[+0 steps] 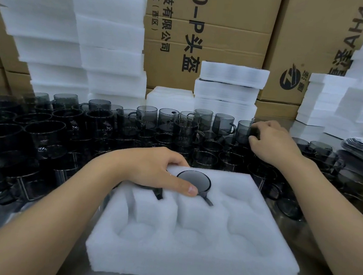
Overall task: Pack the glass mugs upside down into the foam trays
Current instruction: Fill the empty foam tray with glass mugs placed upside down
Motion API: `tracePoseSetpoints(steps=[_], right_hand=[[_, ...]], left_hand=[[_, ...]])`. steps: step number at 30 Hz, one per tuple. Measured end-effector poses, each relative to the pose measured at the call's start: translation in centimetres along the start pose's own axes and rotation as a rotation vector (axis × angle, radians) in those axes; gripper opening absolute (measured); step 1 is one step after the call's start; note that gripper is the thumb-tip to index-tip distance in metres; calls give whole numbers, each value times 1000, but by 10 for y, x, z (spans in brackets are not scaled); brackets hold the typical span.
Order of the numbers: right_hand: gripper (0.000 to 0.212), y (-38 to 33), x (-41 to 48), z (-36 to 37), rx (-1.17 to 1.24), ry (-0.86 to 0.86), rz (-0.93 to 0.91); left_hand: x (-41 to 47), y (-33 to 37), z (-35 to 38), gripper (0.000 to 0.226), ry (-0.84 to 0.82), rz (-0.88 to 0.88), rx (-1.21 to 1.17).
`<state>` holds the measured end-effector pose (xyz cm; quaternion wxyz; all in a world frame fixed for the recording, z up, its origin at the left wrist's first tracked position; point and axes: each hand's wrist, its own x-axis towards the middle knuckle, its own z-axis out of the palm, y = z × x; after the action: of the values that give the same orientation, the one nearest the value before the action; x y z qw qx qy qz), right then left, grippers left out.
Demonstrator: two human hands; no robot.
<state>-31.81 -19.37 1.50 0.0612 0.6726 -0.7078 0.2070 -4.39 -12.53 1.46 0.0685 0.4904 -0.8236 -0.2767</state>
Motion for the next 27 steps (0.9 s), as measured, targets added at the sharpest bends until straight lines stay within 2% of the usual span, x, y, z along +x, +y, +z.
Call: tracePoseSetpoints(steps=[5, 11, 16, 19, 21, 27], right_hand=[[48, -4, 2, 6, -32, -41, -27], [23, -1, 3, 5, -40, 82, -34], [16, -12, -11, -5, 49, 273, -132], [15, -26, -25, -14, 230, 353, -199], [9, -38, -35, -17, 400, 332, -224], [18, -76, -59, -1, 921, 23, -234]], left_hand=[[0, -1, 0, 58, -13, 4, -29], [1, -2, 0, 58, -16, 10, -17], [1, -2, -1, 60, -9, 16, -9], [1, -2, -2, 60, -6, 18, -6], [1, -3, -3, 57, -3, 14, -4], [0, -7, -5, 58, 17, 8, 6]])
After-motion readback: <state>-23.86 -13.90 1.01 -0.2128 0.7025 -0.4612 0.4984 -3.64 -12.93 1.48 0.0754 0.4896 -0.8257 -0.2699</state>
